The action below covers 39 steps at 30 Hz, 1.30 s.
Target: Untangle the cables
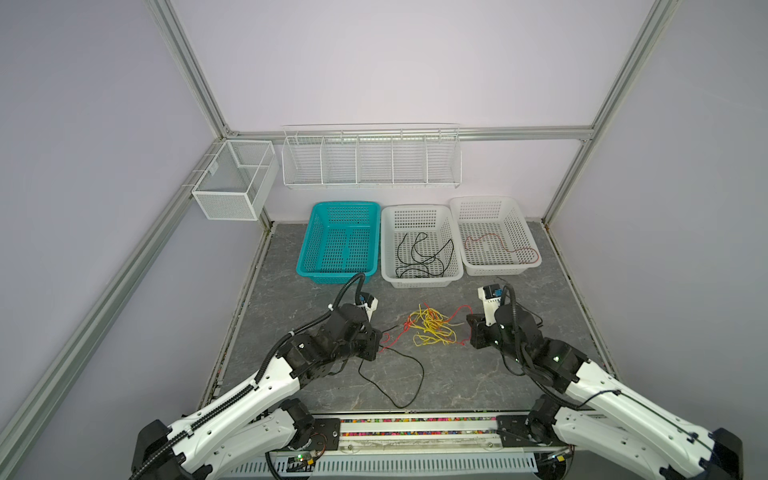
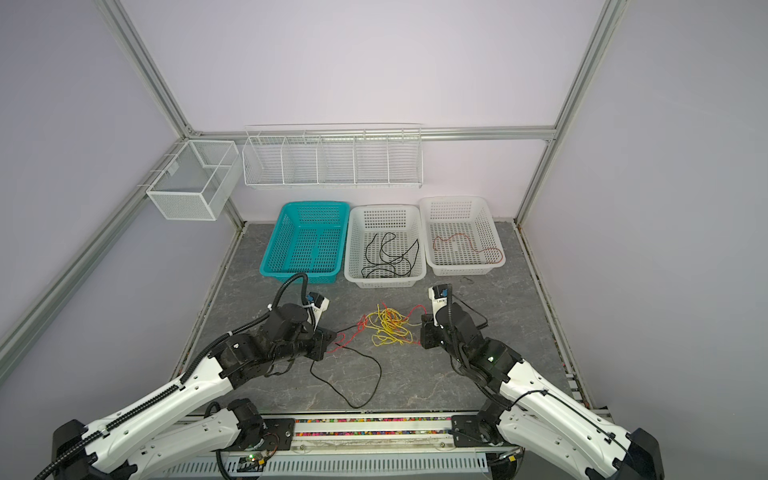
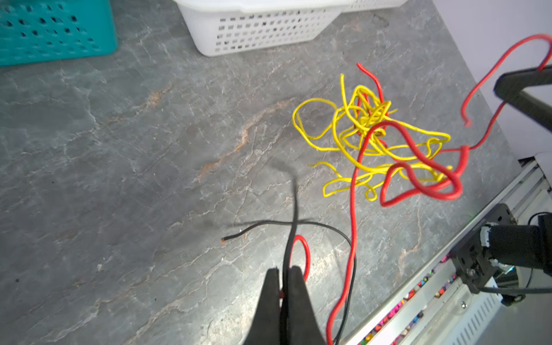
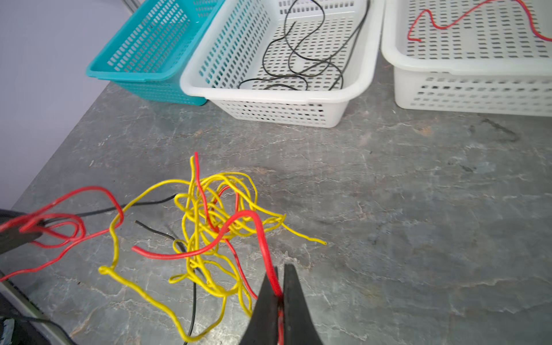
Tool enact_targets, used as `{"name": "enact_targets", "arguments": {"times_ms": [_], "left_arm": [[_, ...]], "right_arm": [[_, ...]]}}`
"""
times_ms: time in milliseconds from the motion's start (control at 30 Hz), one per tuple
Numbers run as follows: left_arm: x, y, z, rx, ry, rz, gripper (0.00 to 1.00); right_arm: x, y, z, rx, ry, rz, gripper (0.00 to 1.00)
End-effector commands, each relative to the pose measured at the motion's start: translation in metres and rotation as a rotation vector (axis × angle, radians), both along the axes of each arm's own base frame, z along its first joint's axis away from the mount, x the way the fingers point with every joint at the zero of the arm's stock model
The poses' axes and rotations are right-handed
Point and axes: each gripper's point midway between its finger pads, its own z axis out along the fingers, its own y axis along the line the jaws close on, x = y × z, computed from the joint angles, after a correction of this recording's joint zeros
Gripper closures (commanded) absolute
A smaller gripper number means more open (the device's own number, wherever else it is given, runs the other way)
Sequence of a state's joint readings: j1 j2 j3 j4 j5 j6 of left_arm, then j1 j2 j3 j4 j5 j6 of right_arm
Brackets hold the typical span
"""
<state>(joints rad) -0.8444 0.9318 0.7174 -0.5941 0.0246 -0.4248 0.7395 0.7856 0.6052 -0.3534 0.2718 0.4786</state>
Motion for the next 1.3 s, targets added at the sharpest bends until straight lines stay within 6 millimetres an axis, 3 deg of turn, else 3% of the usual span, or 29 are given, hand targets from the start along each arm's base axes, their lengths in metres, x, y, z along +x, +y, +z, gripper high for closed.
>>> {"name": "enact_targets", "arguments": {"times_ms": [0,367,567,667,733,867,967,1033,1167,1267], "left_arm": [[-0.002,0.009,0.002,0.075,0.03,0.007,1.0],[0.005,0.024,0.001,0.13,0.004,0.058,1.0],[0.008,0.015,0.01,0.071,-0.013,0.048,1.0],[0.003,0.006,0.009,0.05,0.019,0.012,1.0],[0.003,0.005,0.003,0.074,0.043,0.003,1.0],[0.005,0.0,-0.003,0.083,0.062,-0.004,1.0],[0.004,-0.01,0.003,0.029,0.062,-0.028,1.0],[0.003,-0.016,0.007,-0.001,0.072,-0.044,1.0],[0.0,-0.025,0.009,-0.04,0.1,-0.063,1.0],[-0.003,-0.031,0.007,-0.062,0.129,-0.076,1.0]], "right_arm": [[0.006,-0.027,-0.005,0.012,0.019,-0.136,0.94],[0.01,-0.077,-0.029,0.035,0.174,-0.302,0.94],[0.008,-0.059,-0.047,-0.03,0.293,-0.169,0.94],[0.01,-0.062,-0.054,-0.061,0.311,-0.178,0.94],[0.012,-0.053,-0.044,-0.023,0.286,-0.146,0.94],[0.007,-0.007,-0.022,0.085,0.254,0.065,0.94],[0.003,0.002,-0.023,0.02,0.258,0.105,0.91],[0.001,0.008,-0.019,0.012,0.244,0.137,0.84],[-0.01,0.03,0.005,0.089,0.184,0.259,0.55],[-0.02,0.047,0.022,0.118,0.128,0.349,0.44]]}}
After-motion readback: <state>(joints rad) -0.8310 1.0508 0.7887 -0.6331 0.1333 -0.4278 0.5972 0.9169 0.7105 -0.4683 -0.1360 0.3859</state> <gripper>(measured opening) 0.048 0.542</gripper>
